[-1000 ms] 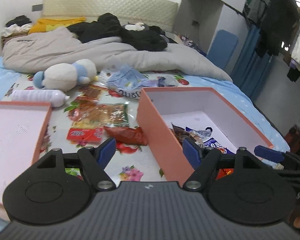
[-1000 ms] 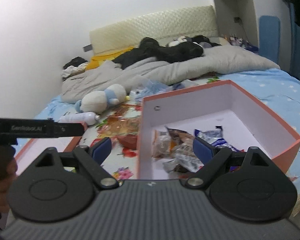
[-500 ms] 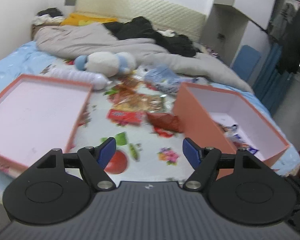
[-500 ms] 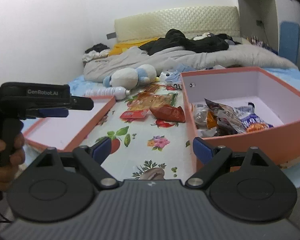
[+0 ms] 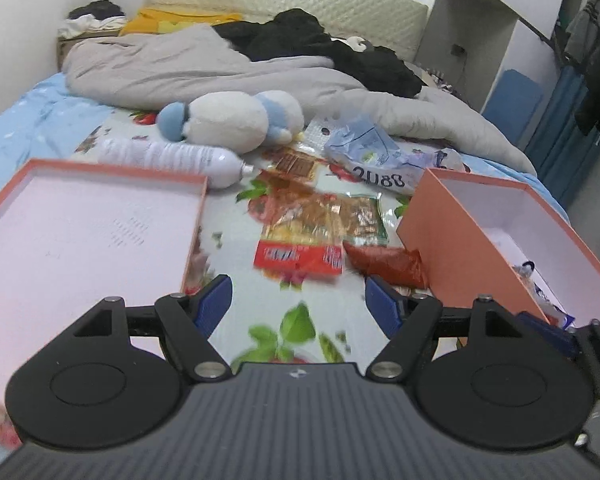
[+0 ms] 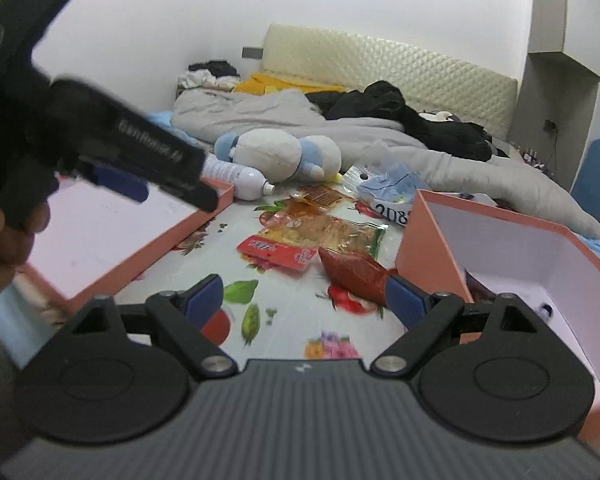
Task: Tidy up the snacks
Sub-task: 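Withdraw both tools from the box toward the remaining snacks, then grasp the orange shredded-snack packet with the left gripper while the right grasps the red packet, then lift both held packets and carry them over the deep pink box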
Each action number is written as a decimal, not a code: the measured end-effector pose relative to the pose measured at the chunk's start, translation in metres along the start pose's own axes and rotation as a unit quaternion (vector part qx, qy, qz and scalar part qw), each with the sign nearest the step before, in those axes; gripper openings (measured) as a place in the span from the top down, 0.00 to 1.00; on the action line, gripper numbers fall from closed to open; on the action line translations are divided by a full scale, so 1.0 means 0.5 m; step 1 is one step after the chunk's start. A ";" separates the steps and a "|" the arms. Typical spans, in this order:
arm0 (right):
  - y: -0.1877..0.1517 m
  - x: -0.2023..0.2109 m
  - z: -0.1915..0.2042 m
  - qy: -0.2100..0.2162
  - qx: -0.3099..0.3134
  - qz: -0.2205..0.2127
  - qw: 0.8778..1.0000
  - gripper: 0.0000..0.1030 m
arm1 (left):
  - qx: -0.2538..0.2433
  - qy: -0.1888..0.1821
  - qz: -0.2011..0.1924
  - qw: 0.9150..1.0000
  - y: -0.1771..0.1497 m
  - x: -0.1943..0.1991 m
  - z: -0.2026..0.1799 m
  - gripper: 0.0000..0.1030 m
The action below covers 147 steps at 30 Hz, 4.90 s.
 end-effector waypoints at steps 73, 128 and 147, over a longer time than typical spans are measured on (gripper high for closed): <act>0.038 -0.223 -0.029 -0.039 0.010 0.142 0.989 0.48 | -0.066 0.008 0.177 0.982 0.163 -0.368 -0.036 0.60; -0.063 0.375 -0.309 -0.014 -0.197 0.045 0.979 0.48 | -0.038 -0.102 0.051 0.993 -0.050 0.186 -0.323 0.60; -0.027 0.207 -0.484 -0.048 -0.226 0.064 0.971 0.47 | -0.072 -0.158 0.077 0.982 0.092 -0.014 -0.512 0.60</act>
Point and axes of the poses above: each gripper's, at about its wrist camera, not at the fingertips, and x roughly against the way its jaws point, z to its left, y to its top, the point moved 5 cm from there along -x, roughly the way its jaws point, and after that the axes turned 8 degrees about z, right-handed, at the moved point
